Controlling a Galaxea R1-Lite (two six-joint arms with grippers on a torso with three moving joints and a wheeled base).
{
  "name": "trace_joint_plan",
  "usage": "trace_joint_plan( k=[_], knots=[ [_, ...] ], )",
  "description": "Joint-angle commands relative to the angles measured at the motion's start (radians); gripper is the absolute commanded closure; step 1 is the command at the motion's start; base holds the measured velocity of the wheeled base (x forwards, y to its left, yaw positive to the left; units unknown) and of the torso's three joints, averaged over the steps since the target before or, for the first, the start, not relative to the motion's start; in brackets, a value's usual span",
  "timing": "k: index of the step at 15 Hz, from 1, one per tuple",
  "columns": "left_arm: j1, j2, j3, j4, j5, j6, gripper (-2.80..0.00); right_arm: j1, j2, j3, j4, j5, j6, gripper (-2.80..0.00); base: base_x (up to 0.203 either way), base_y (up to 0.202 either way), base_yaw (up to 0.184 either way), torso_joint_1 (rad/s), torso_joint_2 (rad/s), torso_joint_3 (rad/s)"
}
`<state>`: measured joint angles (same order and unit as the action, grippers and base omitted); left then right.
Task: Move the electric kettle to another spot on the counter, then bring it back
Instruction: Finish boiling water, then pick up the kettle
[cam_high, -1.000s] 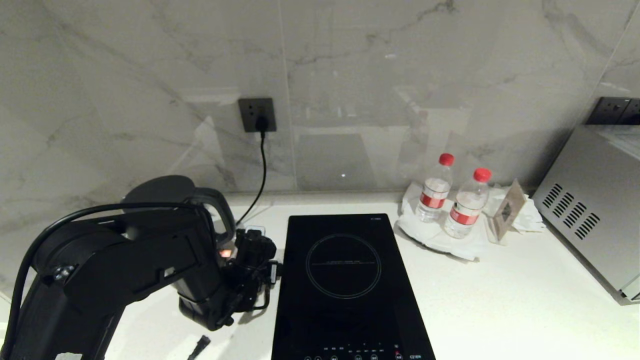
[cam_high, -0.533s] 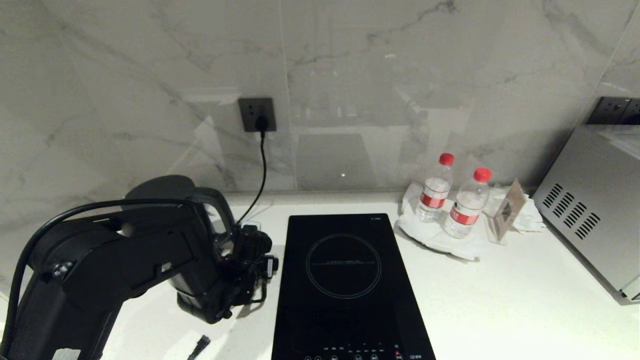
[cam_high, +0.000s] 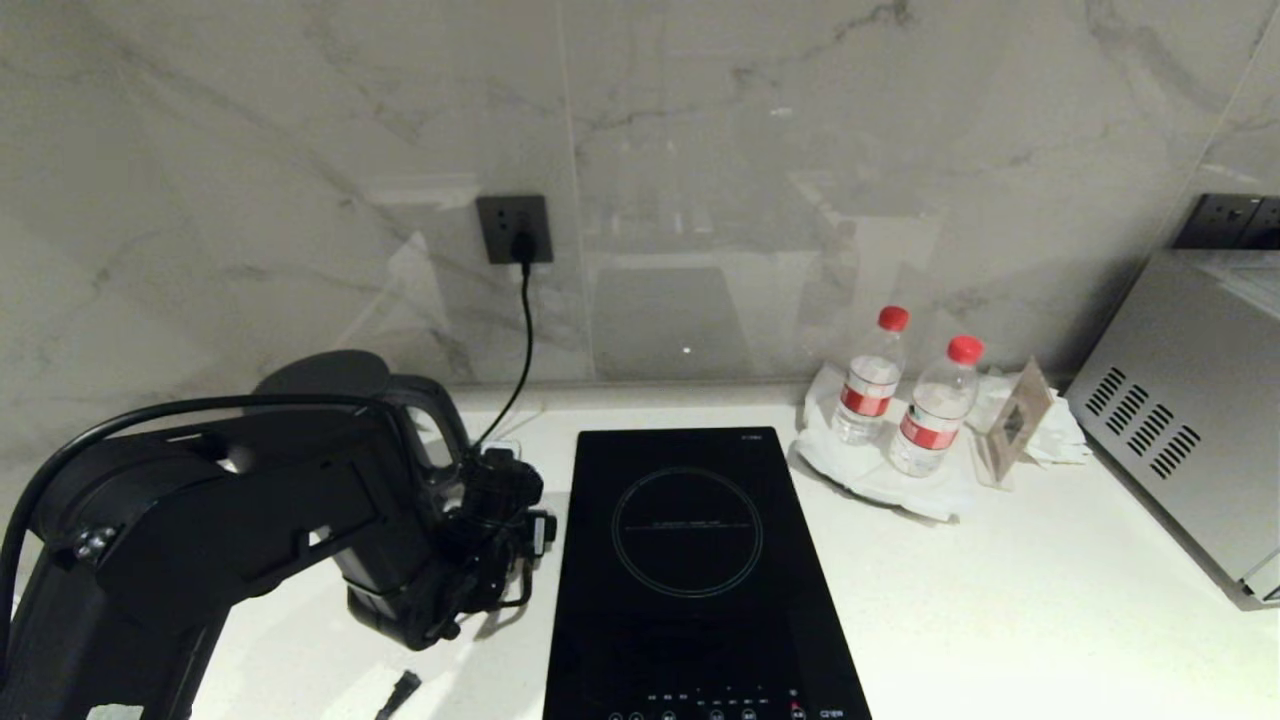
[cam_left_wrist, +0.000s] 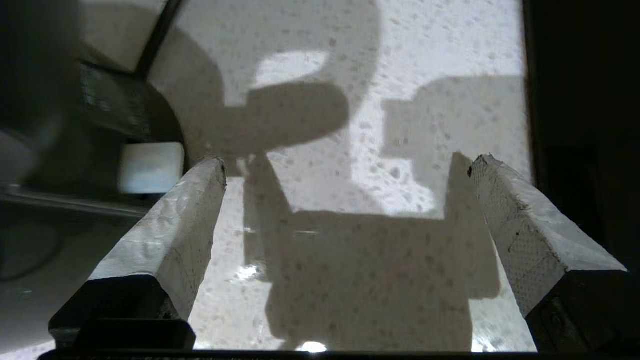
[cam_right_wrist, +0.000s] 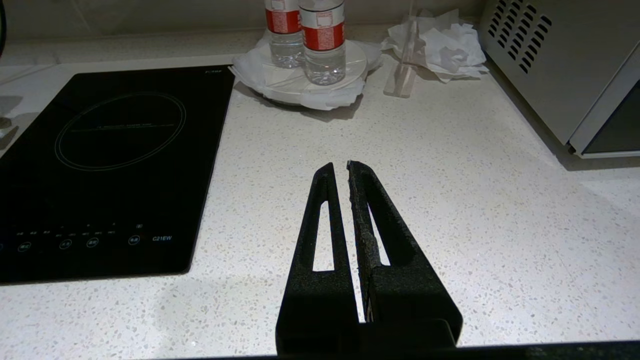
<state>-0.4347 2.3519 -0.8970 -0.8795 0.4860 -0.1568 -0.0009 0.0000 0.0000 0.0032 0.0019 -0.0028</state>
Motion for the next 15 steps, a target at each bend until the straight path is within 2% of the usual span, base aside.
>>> trace_joint_plan(
  k=[1,6,9,15],
  knots=[
    [-0.006,-0.003,0.026,-0.009,0.001,-0.003,-2.80,0.001,0.000,0.000,0.000,0.000,0.000,0.00,0.000,0.000,0.000,0.000,0.00,0.000],
    [-0.051,-0.084,0.153,-0.072,-0.003,-0.022,-2.80,0.000,0.000,0.000,0.000,0.000,0.000,0.00,0.000,0.000,0.000,0.000,0.00,0.000],
    [-0.072,-0.195,0.207,-0.089,-0.006,-0.023,-2.80,0.001,0.000,0.000,0.000,0.000,0.000,0.00,0.000,0.000,0.000,0.000,0.00,0.000],
    [-0.079,-0.327,0.234,-0.085,-0.006,-0.024,-2.80,0.000,0.000,0.000,0.000,0.000,0.000,0.00,0.000,0.000,0.000,0.000,0.00,0.000]
  ],
)
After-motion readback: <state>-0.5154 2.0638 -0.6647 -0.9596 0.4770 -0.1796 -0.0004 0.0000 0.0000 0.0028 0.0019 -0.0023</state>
